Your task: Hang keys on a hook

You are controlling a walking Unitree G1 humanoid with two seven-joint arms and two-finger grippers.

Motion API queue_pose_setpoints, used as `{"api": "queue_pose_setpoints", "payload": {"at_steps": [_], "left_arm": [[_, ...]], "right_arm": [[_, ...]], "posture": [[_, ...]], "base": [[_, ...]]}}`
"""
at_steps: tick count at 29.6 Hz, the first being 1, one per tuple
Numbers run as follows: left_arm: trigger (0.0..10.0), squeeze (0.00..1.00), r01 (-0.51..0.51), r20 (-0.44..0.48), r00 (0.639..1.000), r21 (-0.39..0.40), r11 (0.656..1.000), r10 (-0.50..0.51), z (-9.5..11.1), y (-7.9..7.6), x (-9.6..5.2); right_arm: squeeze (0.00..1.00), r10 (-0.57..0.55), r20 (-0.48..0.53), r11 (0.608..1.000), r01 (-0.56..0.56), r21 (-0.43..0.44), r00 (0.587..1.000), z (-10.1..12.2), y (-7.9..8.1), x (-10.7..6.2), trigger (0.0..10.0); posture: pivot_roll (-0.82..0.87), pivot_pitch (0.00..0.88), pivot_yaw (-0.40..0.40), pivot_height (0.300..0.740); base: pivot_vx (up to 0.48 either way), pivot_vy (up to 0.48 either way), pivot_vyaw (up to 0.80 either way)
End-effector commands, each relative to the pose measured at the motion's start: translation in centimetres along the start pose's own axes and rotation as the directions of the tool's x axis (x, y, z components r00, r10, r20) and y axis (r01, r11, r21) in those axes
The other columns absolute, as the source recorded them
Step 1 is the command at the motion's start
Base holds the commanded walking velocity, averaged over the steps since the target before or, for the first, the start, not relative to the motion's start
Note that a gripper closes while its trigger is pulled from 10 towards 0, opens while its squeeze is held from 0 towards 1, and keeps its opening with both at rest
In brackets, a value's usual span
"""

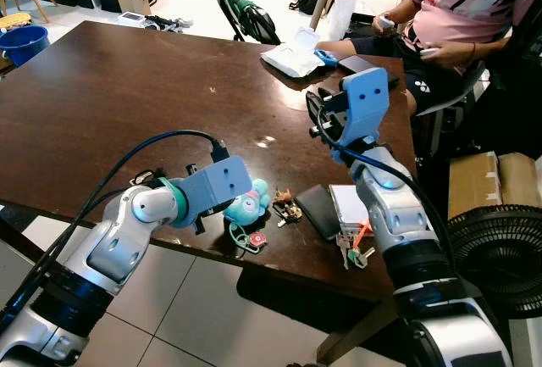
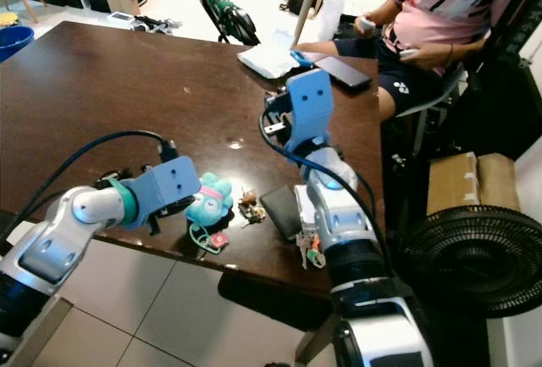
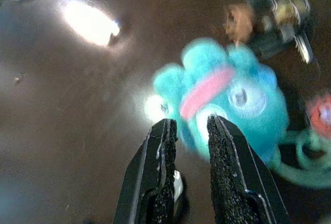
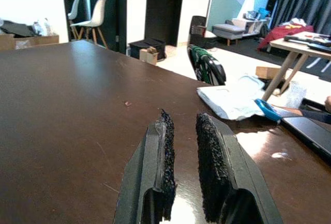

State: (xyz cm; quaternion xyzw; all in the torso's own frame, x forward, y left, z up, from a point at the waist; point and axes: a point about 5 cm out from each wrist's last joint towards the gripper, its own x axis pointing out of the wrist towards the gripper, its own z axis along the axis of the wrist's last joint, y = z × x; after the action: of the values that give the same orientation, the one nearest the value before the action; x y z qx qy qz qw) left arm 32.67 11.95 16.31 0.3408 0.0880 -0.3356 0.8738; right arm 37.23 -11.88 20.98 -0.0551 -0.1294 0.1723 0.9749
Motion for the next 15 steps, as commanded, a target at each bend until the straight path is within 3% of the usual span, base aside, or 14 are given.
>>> {"api": "queue_pose_setpoints", "payload": {"at_steps": [1,2,3,4,6,8,9,11,12,14,15], "left_arm": [[10.0,0.00,-0.136,-0.011,0.991,-0.158,0.978,0.136,0.2,1.9,0.4],[10.0,0.00,-0.183,-0.012,0.983,-0.212,0.960,0.184,0.4,2.5,0.6],[10.0,0.00,-0.183,-0.012,0.983,-0.212,0.960,0.184,0.4,2.5,0.6],[10.0,1.00,-0.186,-0.003,0.981,-0.267,0.946,0.192,0.9,3.0,0.5],[10.0,1.00,-0.186,-0.003,0.981,-0.267,0.946,0.192,0.9,3.0,0.5],[10.0,1.00,-0.129,0.016,0.989,-0.423,0.897,0.150,1.7,2.9,0.6],[10.0,1.00,-0.129,0.016,0.989,-0.423,0.897,0.150,1.7,2.9,0.6],[10.0,1.00,-0.031,0.047,0.996,-0.556,0.830,0.069,2.6,1.5,0.9],[10.0,1.00,-0.031,0.047,0.996,-0.556,0.830,0.069,2.6,1.5,0.9],[10.0,1.00,0.030,0.059,0.998,-0.621,0.783,0.009,2.9,0.1,1.3],[10.0,1.00,0.030,0.059,0.998,-0.621,0.783,0.009,2.9,0.1,1.3]], "right_arm": [[0.00,0.016,-0.010,1.000,-0.016,-0.001,1.000,-0.4,0.5,-0.1,10.0],[0.00,0.016,-0.010,1.000,-0.016,-0.001,1.000,-0.5,0.5,-0.1,10.0],[0.00,0.016,-0.010,1.000,-0.016,-0.001,1.000,-0.5,0.5,-0.1,10.0],[0.00,0.013,-0.009,1.000,-0.013,-0.002,1.000,-0.5,0.5,-0.1,10.0],[0.00,0.013,-0.009,1.000,-0.013,-0.002,1.000,-0.5,0.5,-0.1,10.0],[0.00,0.006,-0.005,1.000,-0.006,-0.001,1.000,-0.4,0.4,-0.1,10.0],[0.00,0.006,-0.005,1.000,-0.006,-0.001,1.000,-0.4,0.4,-0.1,10.0],[0.00,0.000,-0.001,1.000,0.000,-0.001,1.000,-0.3,0.3,-0.1,10.0],[0.00,0.000,-0.001,1.000,0.000,-0.001,1.000,-0.3,0.3,-0.1,10.0],[0.00,-0.007,-0.002,1.000,0.007,-0.001,1.000,-0.3,0.1,-0.1,10.0],[0.00,-0.007,-0.002,1.000,0.007,-0.001,1.000,-0.3,0.1,-0.1,10.0]], "posture": [[0.12,0.000,0.102,0.740],[0.12,0.000,0.102,0.740],[0.12,0.000,0.102,0.740],[0.12,0.000,0.107,0.740],[0.12,0.000,0.107,0.740],[0.12,0.000,0.115,0.740],[0.12,0.000,0.115,0.740],[0.12,0.000,0.122,0.740],[0.12,0.000,0.122,0.740],[0.13,0.000,0.127,0.740],[0.13,0.000,0.127,0.740]], "base": [[0.000,0.000,0.00],[0.000,0.000,0.00],[0.000,0.000,0.00],[0.000,0.000,0.00],[0.000,0.000,0.00],[0.000,0.000,0.00],[0.000,0.000,0.00],[0.000,0.000,0.00],[0.000,0.000,0.00],[0.000,0.000,0.00],[0.000,0.000,0.00]]}}
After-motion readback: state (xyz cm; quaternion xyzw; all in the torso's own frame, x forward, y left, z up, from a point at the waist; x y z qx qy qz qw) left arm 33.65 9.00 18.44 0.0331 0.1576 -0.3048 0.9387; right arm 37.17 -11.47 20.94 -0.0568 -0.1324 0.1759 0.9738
